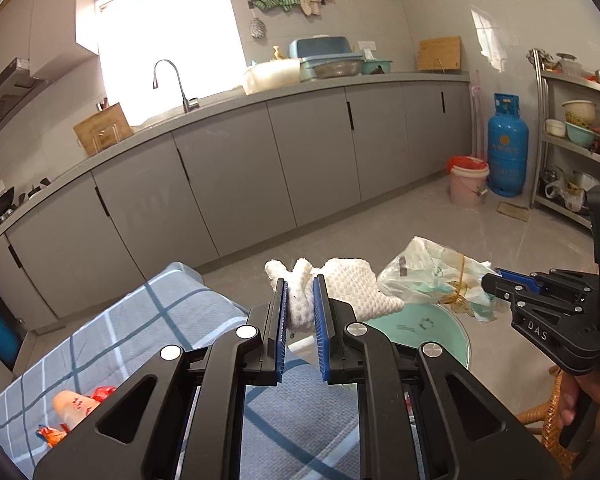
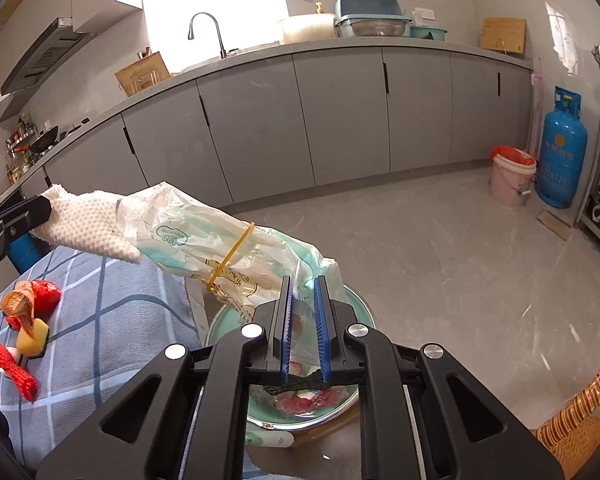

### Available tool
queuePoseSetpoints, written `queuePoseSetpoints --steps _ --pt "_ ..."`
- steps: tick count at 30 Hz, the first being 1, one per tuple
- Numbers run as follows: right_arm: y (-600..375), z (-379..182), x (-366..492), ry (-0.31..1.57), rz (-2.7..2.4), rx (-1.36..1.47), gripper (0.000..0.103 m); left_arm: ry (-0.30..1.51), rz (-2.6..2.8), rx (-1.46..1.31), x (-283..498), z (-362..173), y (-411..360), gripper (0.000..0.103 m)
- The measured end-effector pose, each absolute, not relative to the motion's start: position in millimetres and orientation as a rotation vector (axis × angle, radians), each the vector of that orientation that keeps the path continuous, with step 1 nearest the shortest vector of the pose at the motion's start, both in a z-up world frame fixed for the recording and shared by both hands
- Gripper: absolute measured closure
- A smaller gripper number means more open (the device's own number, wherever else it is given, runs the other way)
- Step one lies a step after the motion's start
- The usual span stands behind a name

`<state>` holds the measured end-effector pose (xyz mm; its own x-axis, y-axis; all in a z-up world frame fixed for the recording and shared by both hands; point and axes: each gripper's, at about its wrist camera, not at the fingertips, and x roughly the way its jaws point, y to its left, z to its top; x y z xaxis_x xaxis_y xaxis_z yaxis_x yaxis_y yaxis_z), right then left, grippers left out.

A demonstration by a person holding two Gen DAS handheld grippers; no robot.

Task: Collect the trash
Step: 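Open both tools to drop the gloves and mesh cloth into the basin, then move both tools back over the remaining trash on the table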

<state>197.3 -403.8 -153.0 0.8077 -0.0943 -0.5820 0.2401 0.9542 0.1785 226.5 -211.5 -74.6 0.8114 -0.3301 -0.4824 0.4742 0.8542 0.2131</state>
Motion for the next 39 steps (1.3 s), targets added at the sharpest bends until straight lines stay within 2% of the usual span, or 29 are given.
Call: queuePoseSetpoints --steps 13,15,16,17,18,19,20,25,29,39 --pt "-426 -199 236 0.699 -0.187 0.290 0.089 0.557 -0.494 0.376 265 -124 -252 0.089" --pt "-428 -205 241 0.713 -0.175 0.303 0.086 0.570 -0.508 0.382 270 -132 -257 0.087" --pt "-429 -209 244 0.712 -0.177 0.307 0.084 0.570 -0.512 0.384 271 -135 -258 0.083" --pt "-431 -211 246 0.716 -0.181 0.312 0.081 0.571 -0.514 0.388 270 -138 -260 0.063" --pt "-433 -215 248 0.726 -0.176 0.322 0.068 0.569 -0.505 0.392 270 -140 -260 0.047" --pt "-434 -217 249 0.727 -0.176 0.331 0.061 0.553 -0.480 0.393 269 -140 -259 0.025" --pt "-436 -219 248 0.725 -0.185 0.329 0.055 0.543 -0.474 0.387 268 -139 -256 0.024" --pt "-439 -223 242 0.733 -0.207 0.335 0.055 0.554 -0.441 0.391 273 -140 -245 0.022" --pt "-439 -221 236 0.725 -0.218 0.337 0.046 0.569 -0.415 0.368 276 -139 -235 0.018" --pt "-410 -204 223 0.705 -0.179 0.326 0.037 0.552 -0.397 0.358 254 -128 -215 0.015"
